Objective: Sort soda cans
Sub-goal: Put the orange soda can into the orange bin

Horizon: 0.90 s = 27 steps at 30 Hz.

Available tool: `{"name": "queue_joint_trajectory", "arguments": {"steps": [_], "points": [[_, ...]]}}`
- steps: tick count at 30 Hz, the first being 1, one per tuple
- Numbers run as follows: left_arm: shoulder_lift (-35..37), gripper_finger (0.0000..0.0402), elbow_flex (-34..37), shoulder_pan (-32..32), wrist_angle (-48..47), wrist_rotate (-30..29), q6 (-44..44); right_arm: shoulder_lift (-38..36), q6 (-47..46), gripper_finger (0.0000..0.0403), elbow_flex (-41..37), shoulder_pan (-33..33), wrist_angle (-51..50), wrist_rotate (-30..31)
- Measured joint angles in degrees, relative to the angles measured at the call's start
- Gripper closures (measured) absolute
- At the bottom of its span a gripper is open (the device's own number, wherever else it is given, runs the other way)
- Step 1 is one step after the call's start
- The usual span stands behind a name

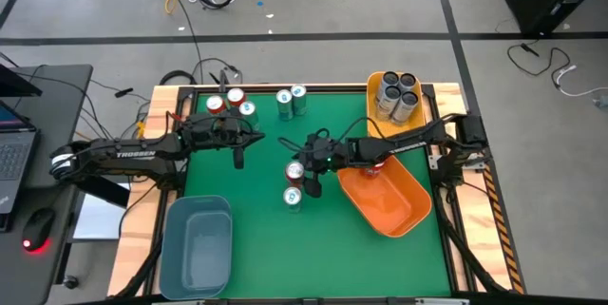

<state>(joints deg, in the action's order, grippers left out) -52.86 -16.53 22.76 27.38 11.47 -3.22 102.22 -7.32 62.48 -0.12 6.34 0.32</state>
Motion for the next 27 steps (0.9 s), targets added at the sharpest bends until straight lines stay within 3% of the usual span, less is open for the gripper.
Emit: {"name": "queue_joint_trajectory", "arguments": {"steps": [8,16,27], "points": [[0.00,0.0400,0.00,0.00,-0.14,-0.24,0.00,2.68,-0.22,0.0056,0.02,0.00,2.23,-0.30],[-0.01,0.0400,0.00,0.01,-0.33,-0.25,0.00,3.69,-1.19,0.0110,0.02,-0.38,2.38,-0.44],[0.00,0.0400,0.00,0.01,-0.15,-0.83,0.00,3.32,0.32,0.0109,1.75,-0.55,0.17,-0.47]]}}
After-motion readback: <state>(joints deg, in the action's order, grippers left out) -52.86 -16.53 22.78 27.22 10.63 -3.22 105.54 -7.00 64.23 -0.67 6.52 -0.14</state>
